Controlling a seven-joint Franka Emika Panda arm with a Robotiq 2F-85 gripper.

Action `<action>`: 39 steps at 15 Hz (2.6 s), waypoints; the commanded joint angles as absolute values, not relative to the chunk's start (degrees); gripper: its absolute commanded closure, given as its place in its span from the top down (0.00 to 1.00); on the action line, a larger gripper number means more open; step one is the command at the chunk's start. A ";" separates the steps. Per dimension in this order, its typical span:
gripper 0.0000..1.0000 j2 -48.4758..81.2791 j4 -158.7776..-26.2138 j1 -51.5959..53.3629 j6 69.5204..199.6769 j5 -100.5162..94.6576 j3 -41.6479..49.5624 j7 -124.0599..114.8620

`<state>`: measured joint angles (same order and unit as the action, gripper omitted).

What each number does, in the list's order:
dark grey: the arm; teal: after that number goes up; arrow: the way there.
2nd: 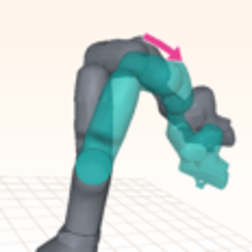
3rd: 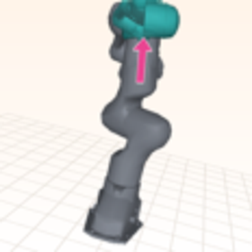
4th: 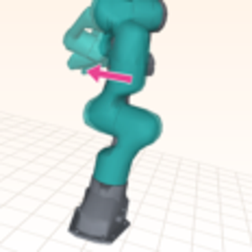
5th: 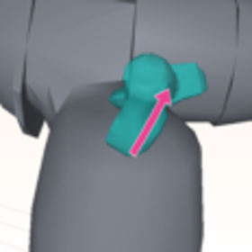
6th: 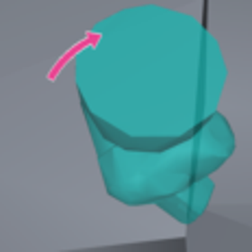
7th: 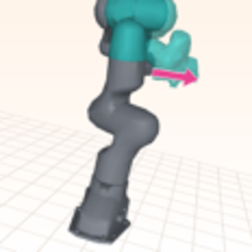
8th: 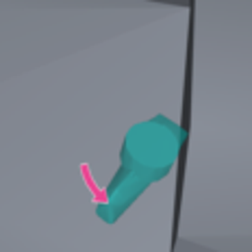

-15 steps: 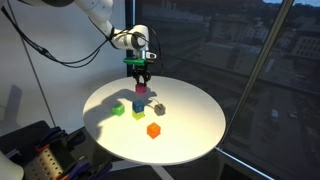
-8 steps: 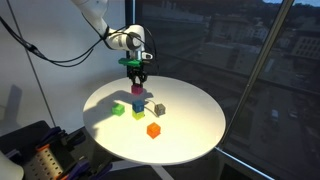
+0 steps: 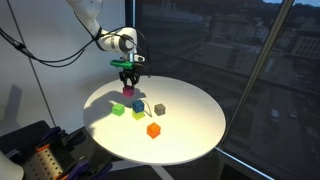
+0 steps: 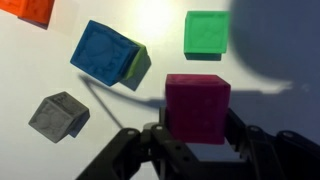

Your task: Put the pink block over the green block

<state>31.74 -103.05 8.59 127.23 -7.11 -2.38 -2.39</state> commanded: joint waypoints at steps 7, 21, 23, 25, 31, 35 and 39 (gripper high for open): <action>0.30 26.16 -111.89 9.14 134.47 -7.41 -2.77 -3.45; 0.55 27.13 -111.30 9.02 134.25 -7.27 -2.96 -2.72; 0.55 27.13 -111.31 9.02 134.25 -7.27 -2.96 -2.72; 0.30 27.13 -111.31 9.02 134.25 -7.27 -2.96 -2.72; 0.30 25.38 -112.77 9.89 134.82 -7.80 -3.28 -3.22; 0.30 24.19 -114.15 10.47 135.15 -7.72 -3.72 -3.25; 0.30 22.11 -117.16 10.77 135.69 -7.51 -4.25 -3.19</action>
<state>25.75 -112.94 10.85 134.38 -7.11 -3.70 -2.60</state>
